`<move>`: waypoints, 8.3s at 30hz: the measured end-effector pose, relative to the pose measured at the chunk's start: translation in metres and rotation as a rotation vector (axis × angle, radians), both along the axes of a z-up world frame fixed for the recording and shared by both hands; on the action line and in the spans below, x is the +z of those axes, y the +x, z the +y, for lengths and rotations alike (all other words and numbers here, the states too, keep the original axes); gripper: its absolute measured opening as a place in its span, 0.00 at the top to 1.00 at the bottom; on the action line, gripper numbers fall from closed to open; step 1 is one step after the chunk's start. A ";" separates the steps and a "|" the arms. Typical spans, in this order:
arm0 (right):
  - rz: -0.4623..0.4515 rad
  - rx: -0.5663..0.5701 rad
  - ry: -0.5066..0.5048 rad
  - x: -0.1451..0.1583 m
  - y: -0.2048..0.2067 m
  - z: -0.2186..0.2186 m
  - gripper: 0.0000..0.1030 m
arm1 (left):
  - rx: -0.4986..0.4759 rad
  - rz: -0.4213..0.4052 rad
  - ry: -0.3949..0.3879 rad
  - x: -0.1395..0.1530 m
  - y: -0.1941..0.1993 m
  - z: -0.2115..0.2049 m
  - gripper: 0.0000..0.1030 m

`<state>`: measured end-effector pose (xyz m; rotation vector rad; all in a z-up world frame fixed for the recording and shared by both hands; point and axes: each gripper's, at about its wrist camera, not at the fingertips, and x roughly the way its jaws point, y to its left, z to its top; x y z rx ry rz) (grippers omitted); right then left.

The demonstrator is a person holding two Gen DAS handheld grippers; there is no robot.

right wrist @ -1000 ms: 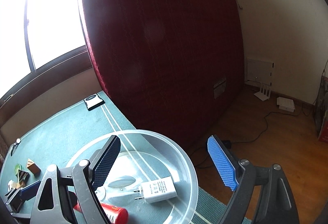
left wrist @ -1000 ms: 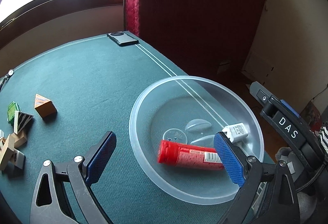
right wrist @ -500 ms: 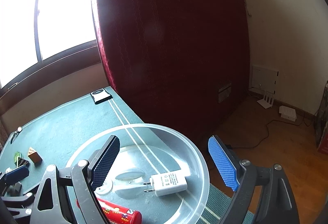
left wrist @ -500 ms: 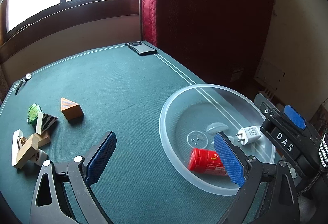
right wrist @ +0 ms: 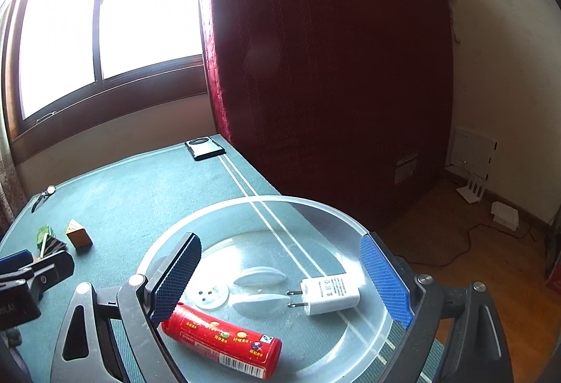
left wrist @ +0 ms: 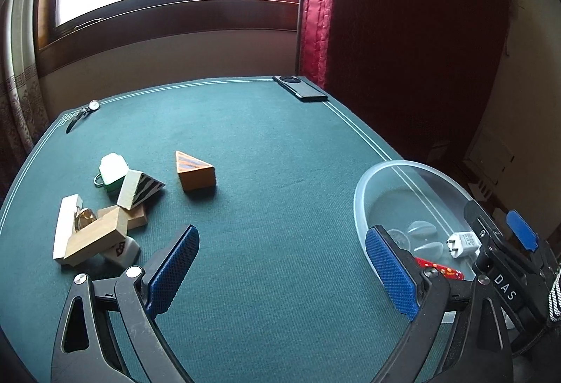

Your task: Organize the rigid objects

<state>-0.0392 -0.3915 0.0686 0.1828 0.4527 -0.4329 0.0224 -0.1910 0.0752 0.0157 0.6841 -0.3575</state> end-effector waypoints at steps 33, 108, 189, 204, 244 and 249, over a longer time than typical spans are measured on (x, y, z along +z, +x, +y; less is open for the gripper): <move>0.058 0.257 -0.113 -0.009 -0.007 0.079 0.03 | 0.434 0.067 0.056 -0.034 0.030 0.187 0.06; 0.374 0.692 0.003 -0.040 0.116 0.242 0.70 | 0.339 0.144 -0.035 -0.060 0.068 0.259 0.53; 0.356 0.760 0.074 -0.050 -0.013 0.098 0.44 | 0.121 0.029 -0.011 -0.017 -0.024 0.108 0.69; 0.231 0.679 0.056 -0.014 -0.027 0.087 0.52 | 0.082 0.027 -0.001 -0.015 -0.028 0.090 0.69; 0.094 0.127 0.210 -0.011 -0.033 -0.049 0.38 | -0.312 0.042 0.025 0.003 -0.001 -0.085 0.69; 0.091 0.131 0.207 -0.011 -0.035 -0.047 0.38 | -0.350 0.051 0.013 0.000 0.007 -0.104 0.69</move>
